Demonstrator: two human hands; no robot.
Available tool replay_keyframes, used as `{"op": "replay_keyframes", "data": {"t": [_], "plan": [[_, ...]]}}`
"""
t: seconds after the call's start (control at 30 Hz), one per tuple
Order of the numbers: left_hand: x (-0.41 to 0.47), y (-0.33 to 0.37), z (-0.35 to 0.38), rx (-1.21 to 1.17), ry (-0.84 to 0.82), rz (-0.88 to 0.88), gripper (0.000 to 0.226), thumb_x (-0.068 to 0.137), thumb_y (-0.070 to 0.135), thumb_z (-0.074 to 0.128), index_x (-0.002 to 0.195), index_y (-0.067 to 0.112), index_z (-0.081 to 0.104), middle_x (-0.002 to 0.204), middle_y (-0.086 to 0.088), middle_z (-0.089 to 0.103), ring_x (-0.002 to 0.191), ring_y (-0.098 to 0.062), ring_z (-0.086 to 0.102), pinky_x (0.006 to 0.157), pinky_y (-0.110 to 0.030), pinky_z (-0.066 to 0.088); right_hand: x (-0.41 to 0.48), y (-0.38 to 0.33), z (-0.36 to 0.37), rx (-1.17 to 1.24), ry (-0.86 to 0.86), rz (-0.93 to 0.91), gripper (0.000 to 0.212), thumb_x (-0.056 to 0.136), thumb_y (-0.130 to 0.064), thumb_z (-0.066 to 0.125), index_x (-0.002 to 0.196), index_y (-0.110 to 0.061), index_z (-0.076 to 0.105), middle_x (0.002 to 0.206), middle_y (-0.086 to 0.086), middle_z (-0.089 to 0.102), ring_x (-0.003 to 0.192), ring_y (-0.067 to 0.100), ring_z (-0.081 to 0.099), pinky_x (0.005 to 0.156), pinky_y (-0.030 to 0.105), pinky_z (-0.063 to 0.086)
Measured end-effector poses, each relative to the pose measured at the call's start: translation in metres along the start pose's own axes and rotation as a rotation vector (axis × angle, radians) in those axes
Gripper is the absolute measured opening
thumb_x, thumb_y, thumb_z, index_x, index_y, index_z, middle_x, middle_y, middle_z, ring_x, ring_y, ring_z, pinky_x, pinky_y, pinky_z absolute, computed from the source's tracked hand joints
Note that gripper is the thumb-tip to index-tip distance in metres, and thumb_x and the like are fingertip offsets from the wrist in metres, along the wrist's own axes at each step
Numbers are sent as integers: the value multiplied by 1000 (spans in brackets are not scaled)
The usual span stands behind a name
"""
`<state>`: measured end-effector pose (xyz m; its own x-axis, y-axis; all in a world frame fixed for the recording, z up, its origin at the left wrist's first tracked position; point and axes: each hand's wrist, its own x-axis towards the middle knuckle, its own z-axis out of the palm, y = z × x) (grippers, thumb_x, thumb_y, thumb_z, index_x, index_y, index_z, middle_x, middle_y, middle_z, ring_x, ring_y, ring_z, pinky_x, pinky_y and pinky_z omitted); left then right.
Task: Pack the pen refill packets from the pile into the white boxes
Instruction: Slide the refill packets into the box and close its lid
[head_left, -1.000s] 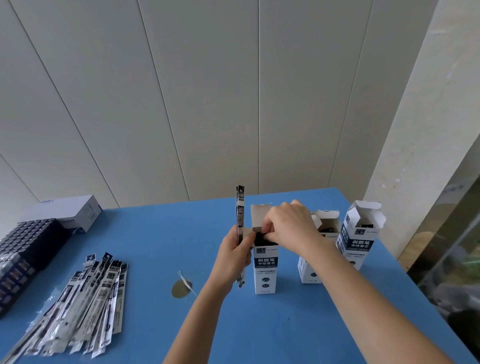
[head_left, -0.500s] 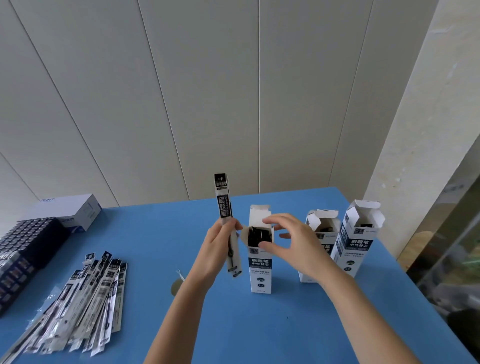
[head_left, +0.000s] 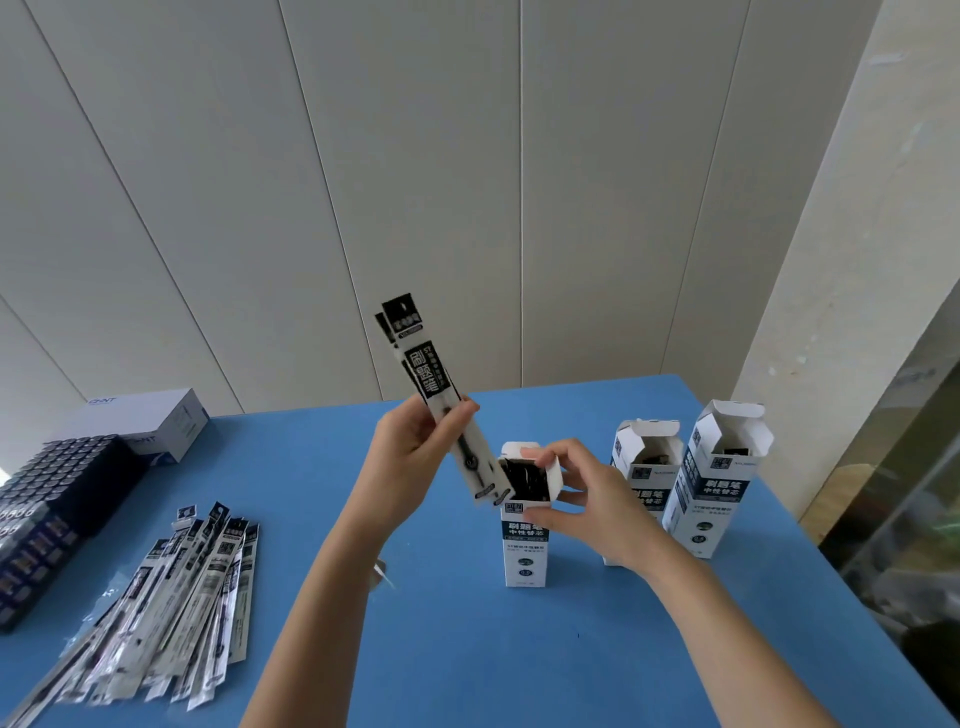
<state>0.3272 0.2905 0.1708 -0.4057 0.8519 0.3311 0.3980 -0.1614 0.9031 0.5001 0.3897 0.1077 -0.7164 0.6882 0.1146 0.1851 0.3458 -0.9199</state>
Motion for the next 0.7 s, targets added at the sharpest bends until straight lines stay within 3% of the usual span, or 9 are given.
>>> {"op": "replay_keyframes", "data": {"t": [0.07, 0.13, 0.23, 0.37, 0.53, 0.7], "plan": [[3, 5, 1, -51, 37, 26, 22, 88, 26, 61, 85, 5, 67, 75, -8, 60, 73, -18, 54, 71, -32, 45, 0, 1, 0, 2, -7, 1, 39, 72, -14, 78, 90, -29, 46, 120, -9, 61, 97, 4, 64, 89, 19, 51], [5, 10, 5, -80, 60, 51, 12, 87, 14, 60, 85, 6, 69, 76, -2, 67, 73, -8, 63, 72, -23, 52, 1, 1, 0, 5, -11, 6, 39, 72, -14, 78, 93, -22, 47, 112, -10, 64, 93, 0, 64, 86, 15, 50], [9, 9, 14, -87, 63, 100, 9, 85, 7, 62, 82, 7, 70, 79, 10, 70, 76, 0, 65, 71, -13, 51, 1, 2, 0, 14, -6, 10, 40, 71, -12, 78, 98, -17, 48, 102, -12, 65, 90, -1, 64, 85, 14, 50], [15, -1, 24, -29, 53, 150, 10, 85, 4, 62, 82, -3, 68, 82, 9, 69, 82, -3, 64, 70, -14, 51, 1, 4, -1, 38, -2, 25, 42, 71, -10, 78, 98, -17, 46, 99, -10, 66, 88, 1, 64, 87, 21, 52], [12, -11, 26, -40, 35, 169, 19, 84, 1, 62, 76, 18, 67, 79, 19, 71, 83, 2, 65, 70, -14, 51, 4, 5, 0, 48, 9, 27, 42, 71, -11, 78, 95, -19, 45, 101, -9, 67, 89, 3, 65, 86, 22, 53], [9, -12, 22, 31, -31, 207, 19, 84, 3, 63, 78, 20, 69, 81, 21, 71, 85, 2, 67, 74, -12, 51, 6, 6, -1, 79, 3, 32, 41, 72, -9, 77, 95, -17, 44, 103, -8, 68, 91, 5, 65, 85, 20, 53]]}}
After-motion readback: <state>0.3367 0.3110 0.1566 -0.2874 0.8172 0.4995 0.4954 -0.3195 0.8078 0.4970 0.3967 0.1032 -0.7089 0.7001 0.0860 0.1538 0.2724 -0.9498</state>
